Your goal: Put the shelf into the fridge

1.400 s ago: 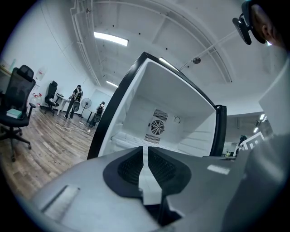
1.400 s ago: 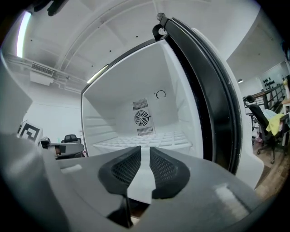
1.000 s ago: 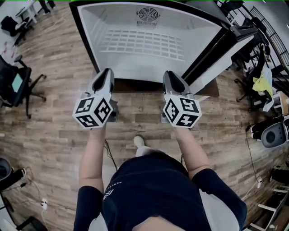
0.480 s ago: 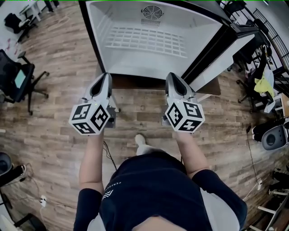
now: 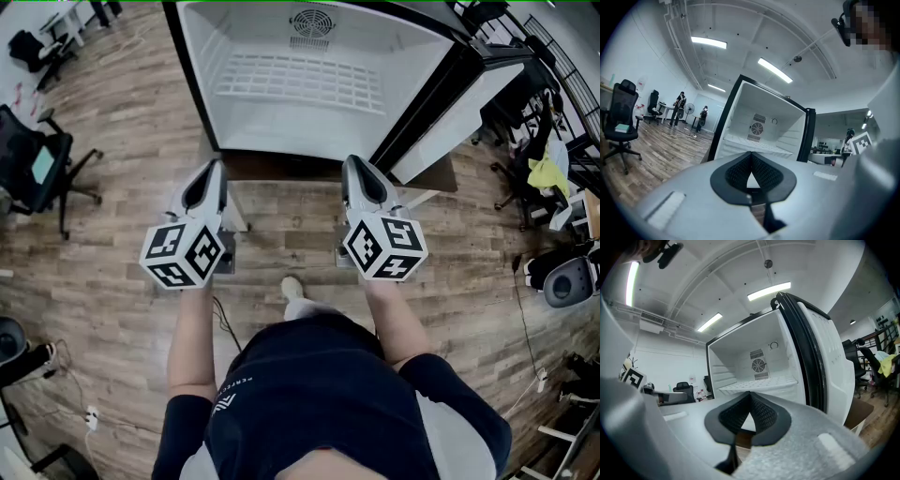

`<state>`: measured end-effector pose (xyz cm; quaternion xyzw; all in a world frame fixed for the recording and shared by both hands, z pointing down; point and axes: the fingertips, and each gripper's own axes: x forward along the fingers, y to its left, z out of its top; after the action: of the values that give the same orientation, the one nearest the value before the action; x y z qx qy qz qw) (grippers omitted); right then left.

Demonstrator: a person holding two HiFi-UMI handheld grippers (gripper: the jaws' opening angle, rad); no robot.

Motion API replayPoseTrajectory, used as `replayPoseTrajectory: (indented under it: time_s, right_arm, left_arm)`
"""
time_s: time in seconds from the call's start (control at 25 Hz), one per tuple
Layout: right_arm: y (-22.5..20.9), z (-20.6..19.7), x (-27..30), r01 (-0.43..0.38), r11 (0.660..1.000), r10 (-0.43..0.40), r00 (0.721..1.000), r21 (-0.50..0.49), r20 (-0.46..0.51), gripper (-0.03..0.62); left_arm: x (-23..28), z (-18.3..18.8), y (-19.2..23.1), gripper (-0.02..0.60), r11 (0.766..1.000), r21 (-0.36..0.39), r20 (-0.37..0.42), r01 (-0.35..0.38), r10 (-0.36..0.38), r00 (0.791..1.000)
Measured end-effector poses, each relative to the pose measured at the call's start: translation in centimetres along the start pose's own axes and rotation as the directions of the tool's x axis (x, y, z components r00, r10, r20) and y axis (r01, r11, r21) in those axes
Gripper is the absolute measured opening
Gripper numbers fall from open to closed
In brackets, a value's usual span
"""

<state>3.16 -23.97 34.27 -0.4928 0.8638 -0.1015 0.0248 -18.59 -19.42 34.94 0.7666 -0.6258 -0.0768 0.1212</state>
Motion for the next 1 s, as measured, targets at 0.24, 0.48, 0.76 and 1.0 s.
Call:
replayPoseTrajectory:
  time_s: [0.24,0.48,0.76,1.0]
  right_arm:
    - [0.1,-0.4,-0.5,-0.016,1.000,0.016,1.000,0.005,-0.013,0.002]
    - [0.1,-1.3,-0.8,-0.024,1.000,0.024,0.999,0.005,-0.041,0.002]
    - [0.2,-1.5,-0.8,-0.025,1.000,0.026,0.999,0.017,-0.048,0.002]
    - [0.3,-1.7,-0.8,-0.025,0.999,0.026,0.998,0.021,-0.049,0.002]
  left_arm:
    - [-0.6,-0.4,-0.1,0.011,1.000,0.000,-0.017,-0.008,0.008,1.000]
    - [-1.3,-1.7,0.3,0.011,0.999,-0.028,-0.035,-0.028,0.027,0.999]
    - [-1.6,-1.8,0.5,0.011,0.999,-0.033,-0.038,-0.037,0.036,0.999]
    - [-1.8,-2.0,0.8,0.011,0.999,-0.035,-0.044,-0.042,0.040,0.998]
